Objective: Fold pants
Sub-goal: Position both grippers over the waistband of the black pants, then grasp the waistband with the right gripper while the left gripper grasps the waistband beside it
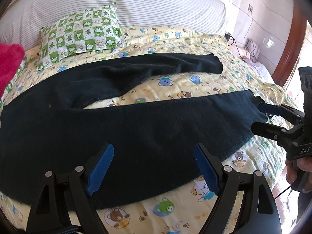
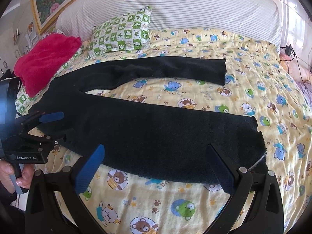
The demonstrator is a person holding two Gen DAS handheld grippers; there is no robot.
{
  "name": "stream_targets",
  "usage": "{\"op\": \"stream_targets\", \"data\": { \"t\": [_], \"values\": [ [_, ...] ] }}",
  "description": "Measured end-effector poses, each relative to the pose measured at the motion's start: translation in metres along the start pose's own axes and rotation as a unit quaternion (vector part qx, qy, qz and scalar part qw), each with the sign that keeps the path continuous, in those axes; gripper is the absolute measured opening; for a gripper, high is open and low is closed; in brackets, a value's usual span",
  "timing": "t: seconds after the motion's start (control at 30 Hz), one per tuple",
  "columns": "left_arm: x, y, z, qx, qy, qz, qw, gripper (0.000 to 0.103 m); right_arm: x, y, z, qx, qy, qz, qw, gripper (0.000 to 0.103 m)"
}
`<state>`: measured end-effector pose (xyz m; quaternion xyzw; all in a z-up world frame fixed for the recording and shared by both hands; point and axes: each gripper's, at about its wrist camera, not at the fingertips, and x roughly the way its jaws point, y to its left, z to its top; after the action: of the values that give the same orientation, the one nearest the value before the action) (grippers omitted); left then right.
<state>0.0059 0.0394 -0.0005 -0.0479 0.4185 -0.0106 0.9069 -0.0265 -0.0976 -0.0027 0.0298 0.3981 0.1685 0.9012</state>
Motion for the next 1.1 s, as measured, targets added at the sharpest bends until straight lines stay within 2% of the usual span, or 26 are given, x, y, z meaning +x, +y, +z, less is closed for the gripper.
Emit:
{"op": "stream_targets", "data": {
  "t": [0.03,0.1,0.23,0.3,0.37,0.43,0.6,0.83,0.97,1.1],
  "values": [
    [0.001,0.002,0.002,0.000,0.001,-0.001,1.0000,0.085,0.000,-0.002,0.001,0.016,0.003,0.013,1.000,0.103],
    [0.003,0.004,0.007,0.003,0.002,-0.001,1.0000,0.085,0.001,-0.006,0.004,0.008,-0.001,0.001,1.000,0.103],
    [0.009,0.008,0.017,0.013,0.003,0.008,0.9999,0.085,0.001,-0.014,0.011,0.002,-0.039,-0.003,0.999,0.103],
    [0.014,0.012,0.024,0.018,0.006,0.012,0.9997,0.085,0.005,-0.017,0.017,-0.001,-0.020,-0.024,1.000,0.103],
    [0.019,0.018,0.033,0.020,0.010,0.012,0.9997,0.085,0.006,-0.021,0.024,-0.004,-0.033,-0.031,0.999,0.103],
    [0.025,0.024,0.043,0.021,0.016,0.008,0.9996,0.085,0.009,-0.028,0.034,-0.005,-0.027,-0.037,0.999,0.103],
    [0.044,0.044,0.079,0.021,0.036,-0.017,0.9990,0.085,0.019,-0.049,0.064,0.026,-0.003,-0.017,1.000,0.103],
    [0.077,0.066,0.142,0.047,0.037,-0.017,0.9981,0.085,0.039,-0.083,0.117,0.046,0.010,-0.027,0.999,0.102],
    [0.112,0.076,0.172,0.074,0.053,-0.014,0.9958,0.085,0.059,-0.109,0.145,0.062,0.007,-0.019,0.998,0.085],
    [0.146,0.084,0.193,0.115,0.073,-0.014,0.9906,0.085,0.082,-0.133,0.164,0.082,0.019,-0.033,0.996,0.084]
  ]
}}
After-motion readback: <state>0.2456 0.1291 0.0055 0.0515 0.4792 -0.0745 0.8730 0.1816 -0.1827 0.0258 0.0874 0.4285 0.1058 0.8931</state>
